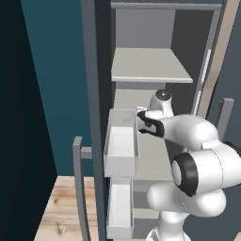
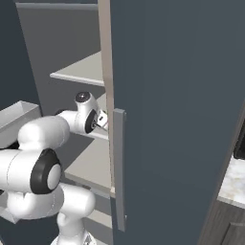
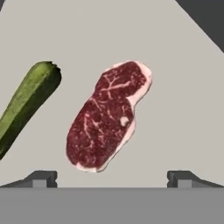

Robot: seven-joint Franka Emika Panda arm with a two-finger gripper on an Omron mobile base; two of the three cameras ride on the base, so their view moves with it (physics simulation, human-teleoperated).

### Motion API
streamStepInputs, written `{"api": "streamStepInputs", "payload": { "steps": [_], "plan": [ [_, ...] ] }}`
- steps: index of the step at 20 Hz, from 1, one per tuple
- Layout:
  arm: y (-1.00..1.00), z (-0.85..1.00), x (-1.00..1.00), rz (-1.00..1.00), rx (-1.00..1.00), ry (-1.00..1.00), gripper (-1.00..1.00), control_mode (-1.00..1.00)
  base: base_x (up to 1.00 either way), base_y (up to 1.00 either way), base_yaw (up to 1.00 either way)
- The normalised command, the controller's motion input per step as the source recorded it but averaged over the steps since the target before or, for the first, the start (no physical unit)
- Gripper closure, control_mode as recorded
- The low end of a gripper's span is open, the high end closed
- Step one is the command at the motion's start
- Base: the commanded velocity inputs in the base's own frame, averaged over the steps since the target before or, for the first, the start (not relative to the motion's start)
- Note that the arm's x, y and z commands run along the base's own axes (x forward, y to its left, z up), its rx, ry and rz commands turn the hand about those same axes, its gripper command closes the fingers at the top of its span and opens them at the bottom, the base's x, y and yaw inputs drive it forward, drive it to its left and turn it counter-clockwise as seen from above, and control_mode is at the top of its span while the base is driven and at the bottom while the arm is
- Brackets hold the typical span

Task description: Take the steak, mushroom, and squash from the freezer and place them in the bowl on the counter.

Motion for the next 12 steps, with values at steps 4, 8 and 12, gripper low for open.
{"api": "streamStepInputs", "payload": {
  "steps": [4, 8, 12],
  "plan": [
    [-0.01, -0.15, 0.23, 0.00, 0.00, 0.00, -1.00, -1.00, 0.00, 0.00, 0.00],
    [0.00, -0.09, 0.23, 0.00, 0.00, 0.00, -1.00, -1.00, 0.00, 0.00, 0.00],
    [0.00, -0.01, 0.24, -0.01, 0.00, 0.01, -1.00, -1.00, 0.00, 0.00, 0.00]
  ]
}}
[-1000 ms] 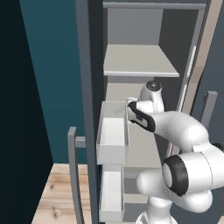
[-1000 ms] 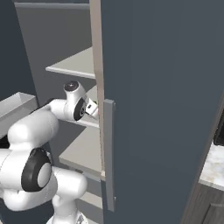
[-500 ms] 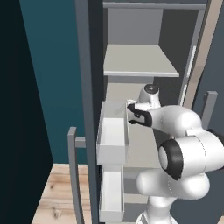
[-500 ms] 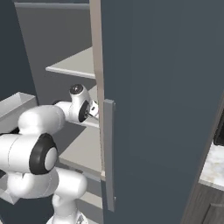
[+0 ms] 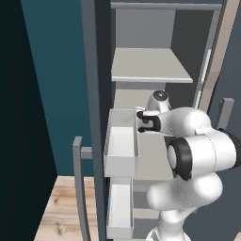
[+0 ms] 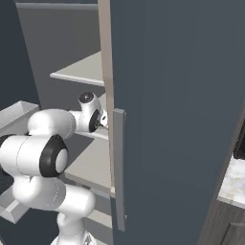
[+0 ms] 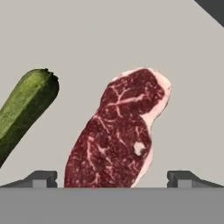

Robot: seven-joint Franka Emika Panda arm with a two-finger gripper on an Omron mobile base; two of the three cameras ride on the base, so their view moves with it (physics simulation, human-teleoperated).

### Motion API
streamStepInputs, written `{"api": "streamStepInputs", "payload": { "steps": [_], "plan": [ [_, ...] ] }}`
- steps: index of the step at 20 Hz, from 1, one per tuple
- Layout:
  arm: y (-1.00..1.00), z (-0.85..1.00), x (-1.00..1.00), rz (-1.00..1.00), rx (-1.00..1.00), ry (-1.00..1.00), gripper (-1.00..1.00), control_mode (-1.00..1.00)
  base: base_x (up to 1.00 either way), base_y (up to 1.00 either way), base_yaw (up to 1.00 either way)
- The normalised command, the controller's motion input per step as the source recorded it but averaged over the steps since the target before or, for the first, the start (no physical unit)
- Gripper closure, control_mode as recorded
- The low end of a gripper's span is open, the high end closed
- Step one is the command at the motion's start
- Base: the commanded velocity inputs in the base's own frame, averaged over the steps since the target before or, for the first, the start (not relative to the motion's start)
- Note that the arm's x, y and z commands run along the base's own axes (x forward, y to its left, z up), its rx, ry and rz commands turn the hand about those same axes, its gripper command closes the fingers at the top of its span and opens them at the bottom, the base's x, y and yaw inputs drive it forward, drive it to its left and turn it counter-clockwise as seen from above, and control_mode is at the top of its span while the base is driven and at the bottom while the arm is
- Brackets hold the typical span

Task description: Take the steak, mushroom, and squash from the freezer and place them in the bowl on the counter.

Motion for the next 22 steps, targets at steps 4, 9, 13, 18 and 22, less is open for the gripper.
{"api": "streamStepInputs", "payload": {
  "steps": [4, 9, 13, 18, 22],
  "plan": [
    [0.00, -0.01, 0.22, 0.00, 0.00, 0.04, -1.00, -1.00, 0.00, 0.00, 0.00],
    [0.00, -0.15, 0.24, 0.00, 0.00, 0.03, -1.00, -1.00, 0.00, 0.00, 0.00],
    [0.00, -0.21, 0.28, 0.00, 0.00, 0.02, -1.00, -1.00, 0.00, 0.00, 0.00],
    [0.00, -0.43, 0.18, 0.00, 0.00, 0.02, -1.00, -1.00, 0.00, 0.00, 0.00],
    [0.00, -0.88, -0.01, -0.01, 0.00, 0.00, -1.00, -1.00, 0.00, 0.00, 0.00]
  ]
}}
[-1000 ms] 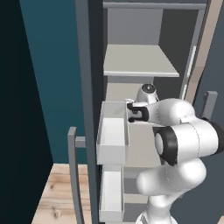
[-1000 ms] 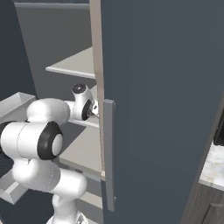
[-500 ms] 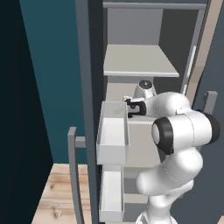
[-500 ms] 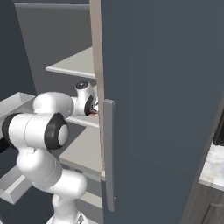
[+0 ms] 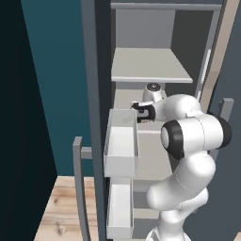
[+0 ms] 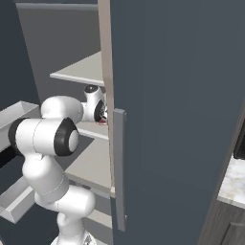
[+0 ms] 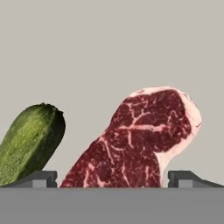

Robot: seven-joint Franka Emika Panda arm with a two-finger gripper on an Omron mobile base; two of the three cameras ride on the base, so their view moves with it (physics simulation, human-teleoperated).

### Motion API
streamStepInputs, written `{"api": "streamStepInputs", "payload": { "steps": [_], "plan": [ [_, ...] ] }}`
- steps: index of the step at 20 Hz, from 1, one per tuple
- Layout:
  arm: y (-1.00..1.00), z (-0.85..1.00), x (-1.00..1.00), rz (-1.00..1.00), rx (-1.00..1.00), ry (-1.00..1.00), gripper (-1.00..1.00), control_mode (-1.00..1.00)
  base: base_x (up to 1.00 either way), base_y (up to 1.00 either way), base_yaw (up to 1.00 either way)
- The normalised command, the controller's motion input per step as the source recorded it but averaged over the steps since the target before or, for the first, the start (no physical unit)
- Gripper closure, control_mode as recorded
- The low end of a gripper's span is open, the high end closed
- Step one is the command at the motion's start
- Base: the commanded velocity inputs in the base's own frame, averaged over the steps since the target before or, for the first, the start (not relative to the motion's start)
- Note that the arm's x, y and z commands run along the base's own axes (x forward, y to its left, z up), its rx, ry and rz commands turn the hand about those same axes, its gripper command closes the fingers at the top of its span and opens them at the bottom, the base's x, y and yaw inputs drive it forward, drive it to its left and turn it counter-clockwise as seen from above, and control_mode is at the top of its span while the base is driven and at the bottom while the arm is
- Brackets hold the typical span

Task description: Take the steak, mushroom, and squash from the freezer and place them in the bowl on the counter.

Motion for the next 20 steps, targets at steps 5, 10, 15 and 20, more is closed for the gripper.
{"api": "streamStepInputs", "payload": {
  "steps": [5, 10, 15, 20],
  "plan": [
    [-0.04, -1.00, -0.21, 0.00, 0.00, 0.00, -1.00, -1.00, 0.00, 0.00, 0.00],
    [-0.38, -1.00, -0.40, 0.00, 0.07, 0.07, -1.00, -1.00, 0.00, 0.00, 0.00],
    [-0.67, -0.94, -0.80, 0.00, 0.15, 0.00, -1.00, -1.00, 0.00, 0.00, 0.00],
    [-0.22, -0.79, -0.70, 0.00, 0.05, 0.00, -1.00, -1.00, 0.00, 0.00, 0.00]
  ]
}}
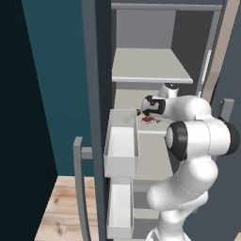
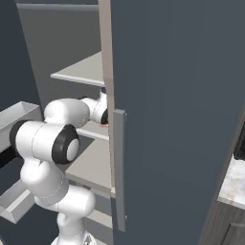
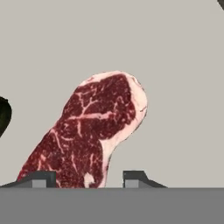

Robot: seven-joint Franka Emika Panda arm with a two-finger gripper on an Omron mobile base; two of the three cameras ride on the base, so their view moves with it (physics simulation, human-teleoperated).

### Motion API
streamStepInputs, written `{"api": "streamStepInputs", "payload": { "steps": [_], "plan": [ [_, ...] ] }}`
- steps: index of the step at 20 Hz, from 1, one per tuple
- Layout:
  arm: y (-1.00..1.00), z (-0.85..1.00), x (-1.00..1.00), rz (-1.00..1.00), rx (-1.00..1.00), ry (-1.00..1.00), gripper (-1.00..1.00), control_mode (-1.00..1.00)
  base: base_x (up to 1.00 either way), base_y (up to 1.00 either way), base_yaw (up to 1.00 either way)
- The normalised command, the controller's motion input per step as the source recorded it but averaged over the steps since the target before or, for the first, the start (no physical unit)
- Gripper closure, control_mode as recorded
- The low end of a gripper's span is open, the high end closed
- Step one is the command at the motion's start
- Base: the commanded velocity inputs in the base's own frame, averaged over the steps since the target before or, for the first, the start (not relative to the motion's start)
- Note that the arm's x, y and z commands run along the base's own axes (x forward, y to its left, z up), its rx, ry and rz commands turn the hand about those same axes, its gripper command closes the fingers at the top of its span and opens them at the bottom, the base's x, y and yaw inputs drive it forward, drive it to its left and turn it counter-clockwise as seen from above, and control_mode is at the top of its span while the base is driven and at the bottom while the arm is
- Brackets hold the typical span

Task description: Take the steak, mushroom, and squash from the freezer and place them in the bowl on the counter.

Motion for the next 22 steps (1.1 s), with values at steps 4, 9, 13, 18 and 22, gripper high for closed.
{"api": "streamStepInputs", "payload": {
  "steps": [4, 9, 13, 18, 22],
  "plan": [
    [0.36, -0.54, -0.07, -0.02, -0.07, -0.01, -1.00, -1.00, 0.00, 0.00, 0.00],
    [0.33, -0.47, 0.03, -0.05, -0.07, 0.01, -1.00, -1.00, 0.00, 0.00, 0.00],
    [0.02, -0.54, 0.01, -0.02, 0.00, 0.13, -1.00, -1.00, 0.00, 0.00, 0.00],
    [-0.05, -0.48, -0.04, 0.00, 0.01, 0.12, -1.00, -1.00, 0.00, 0.00, 0.00],
    [0.00, 0.00, -0.21, 0.00, 0.04, -0.04, -1.00, -1.00, 0.00, 0.00, 0.00]
  ]
}}
